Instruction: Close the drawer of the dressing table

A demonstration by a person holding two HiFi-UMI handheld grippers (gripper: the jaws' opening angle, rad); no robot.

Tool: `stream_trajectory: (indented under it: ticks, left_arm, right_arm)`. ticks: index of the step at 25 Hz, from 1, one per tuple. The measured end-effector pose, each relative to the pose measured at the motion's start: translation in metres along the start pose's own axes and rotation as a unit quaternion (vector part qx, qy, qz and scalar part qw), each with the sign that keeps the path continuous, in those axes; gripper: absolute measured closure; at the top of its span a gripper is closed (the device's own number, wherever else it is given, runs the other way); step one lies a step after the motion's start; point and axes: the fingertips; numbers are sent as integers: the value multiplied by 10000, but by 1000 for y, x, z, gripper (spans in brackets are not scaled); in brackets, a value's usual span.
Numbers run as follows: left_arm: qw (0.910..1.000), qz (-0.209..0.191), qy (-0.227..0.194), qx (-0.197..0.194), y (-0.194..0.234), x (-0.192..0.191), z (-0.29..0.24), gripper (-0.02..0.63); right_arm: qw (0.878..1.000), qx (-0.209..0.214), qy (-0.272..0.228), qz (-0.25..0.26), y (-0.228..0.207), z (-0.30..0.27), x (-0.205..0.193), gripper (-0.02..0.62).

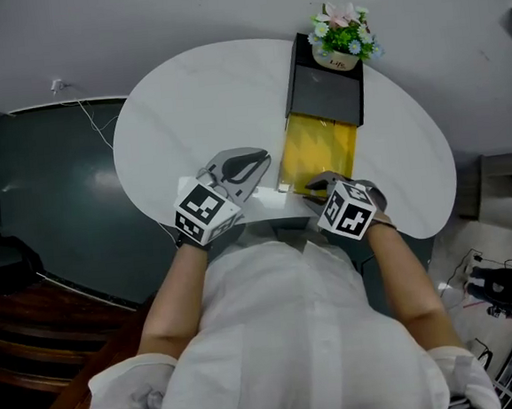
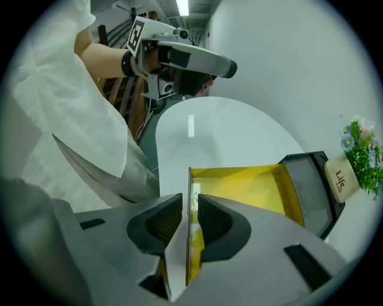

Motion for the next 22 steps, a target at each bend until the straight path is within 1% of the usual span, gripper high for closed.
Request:
stream_trajectory:
  ticks: [5, 11, 14, 17, 22]
  left_arm:
    - [10000, 25, -50, 75, 3, 0, 5, 586]
    - [9995, 123, -138, 251, 10, 0, 13, 586]
    - [9994, 119, -159, 273, 11, 1, 15, 586]
    - [9995, 109, -167, 265, 12, 2, 12, 586]
    - [9995, 87, -187, 249, 13, 5, 11, 586]
  right_arm:
    - [9993, 216, 287, 140, 6, -14, -2, 531]
    - [9978, 244, 611, 119, 3, -28, -5, 531]
    - [9965, 303, 765, 143, 5, -32, -7, 531]
    - [9954, 375, 870, 169, 3, -37, -10, 534]
    - [9945, 414, 921, 267, 2, -41, -8, 562]
Point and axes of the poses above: the fingertips, and each gripper's own axes: z backward along the fingers, y to its left, x out of its top, and after that the axes turned 5 degrees about z, right-handed
